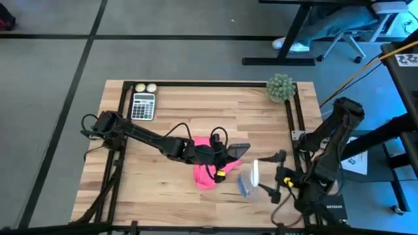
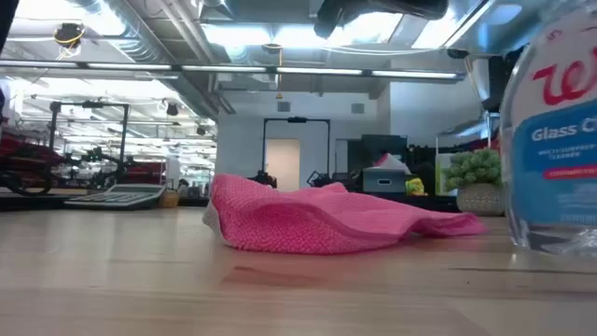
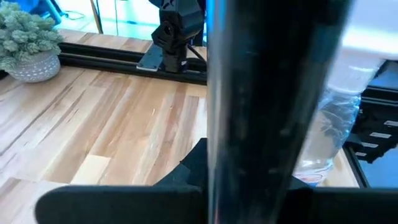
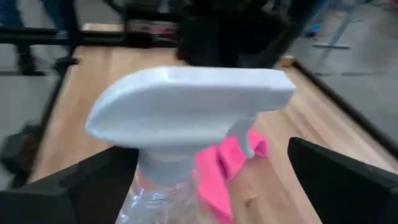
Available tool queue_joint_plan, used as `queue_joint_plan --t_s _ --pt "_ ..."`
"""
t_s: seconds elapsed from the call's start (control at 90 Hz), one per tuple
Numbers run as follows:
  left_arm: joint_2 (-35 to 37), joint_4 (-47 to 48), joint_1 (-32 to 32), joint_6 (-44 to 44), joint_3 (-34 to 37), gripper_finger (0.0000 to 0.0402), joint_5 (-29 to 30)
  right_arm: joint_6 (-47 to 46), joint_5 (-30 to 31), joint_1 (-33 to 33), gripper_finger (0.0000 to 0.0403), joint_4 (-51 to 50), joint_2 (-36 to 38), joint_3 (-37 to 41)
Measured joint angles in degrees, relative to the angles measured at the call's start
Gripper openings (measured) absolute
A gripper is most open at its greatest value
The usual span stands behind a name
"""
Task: Apply microfiber cloth
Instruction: Spray the black cellphone with the spray bottle
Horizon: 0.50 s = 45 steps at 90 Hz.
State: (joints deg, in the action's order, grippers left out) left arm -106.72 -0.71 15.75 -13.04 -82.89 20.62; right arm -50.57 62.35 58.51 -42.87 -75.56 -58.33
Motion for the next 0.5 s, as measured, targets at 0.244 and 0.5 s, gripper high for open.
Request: queue_joint_plan --t_s 0.244,0.5 --pt "0.0 0.0 0.0 0.86 0.0 0.0021 -0.11 8.99 -1.04 -1.73 0.0397 11.25 0.12 2.4" --pt "0.0 -1.93 -0.05 1.74 0.0 0.0021 -0.09 12.0 -0.73 -5.44 0.0397 13.38 -0.15 2.47"
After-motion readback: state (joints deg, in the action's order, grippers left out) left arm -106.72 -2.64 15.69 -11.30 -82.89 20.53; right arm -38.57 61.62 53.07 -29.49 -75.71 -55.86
